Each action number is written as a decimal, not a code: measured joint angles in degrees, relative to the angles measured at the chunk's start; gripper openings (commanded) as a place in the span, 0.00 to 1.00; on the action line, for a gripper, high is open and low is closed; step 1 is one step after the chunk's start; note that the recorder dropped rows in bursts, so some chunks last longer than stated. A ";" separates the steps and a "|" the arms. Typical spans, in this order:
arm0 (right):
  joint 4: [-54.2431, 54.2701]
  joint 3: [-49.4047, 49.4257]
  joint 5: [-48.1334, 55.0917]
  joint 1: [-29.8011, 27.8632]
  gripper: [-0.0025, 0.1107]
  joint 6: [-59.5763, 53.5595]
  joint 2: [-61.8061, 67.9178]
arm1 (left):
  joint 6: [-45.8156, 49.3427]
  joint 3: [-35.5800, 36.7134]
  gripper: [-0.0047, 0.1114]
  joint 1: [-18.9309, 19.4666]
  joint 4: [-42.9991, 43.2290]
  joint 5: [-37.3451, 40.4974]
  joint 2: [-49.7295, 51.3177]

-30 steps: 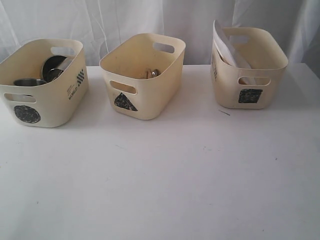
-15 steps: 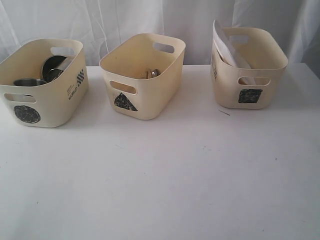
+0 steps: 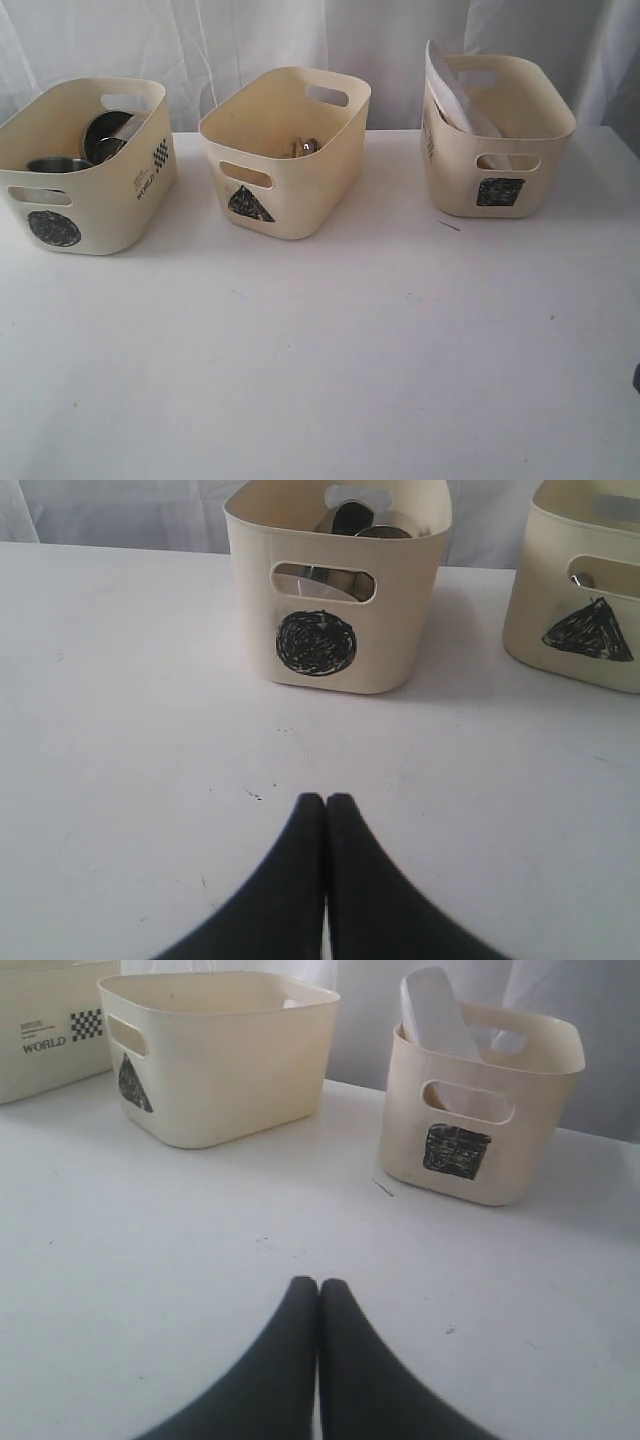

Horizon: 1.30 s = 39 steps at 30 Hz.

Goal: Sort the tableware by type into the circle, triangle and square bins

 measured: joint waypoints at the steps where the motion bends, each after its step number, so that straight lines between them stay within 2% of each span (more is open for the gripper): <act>1: 0.73 0.00 0.00 -0.73 0.02 -0.24 0.00 | 0.00 0.00 0.04 0.00 0.00 0.00 0.00; 11: 7.35 -0.11 0.04 -5.56 0.02 -6.69 0.00 | 0.00 0.00 0.04 0.00 0.00 0.00 0.00; 25: 8.70 -0.11 0.04 -10.09 0.02 -7.89 0.00 | 0.00 0.00 0.04 0.00 0.00 0.00 0.00; 39: 8.70 -0.11 -0.63 -11.29 0.02 -7.99 0.00 | 0.00 0.00 0.04 0.00 0.00 0.00 0.00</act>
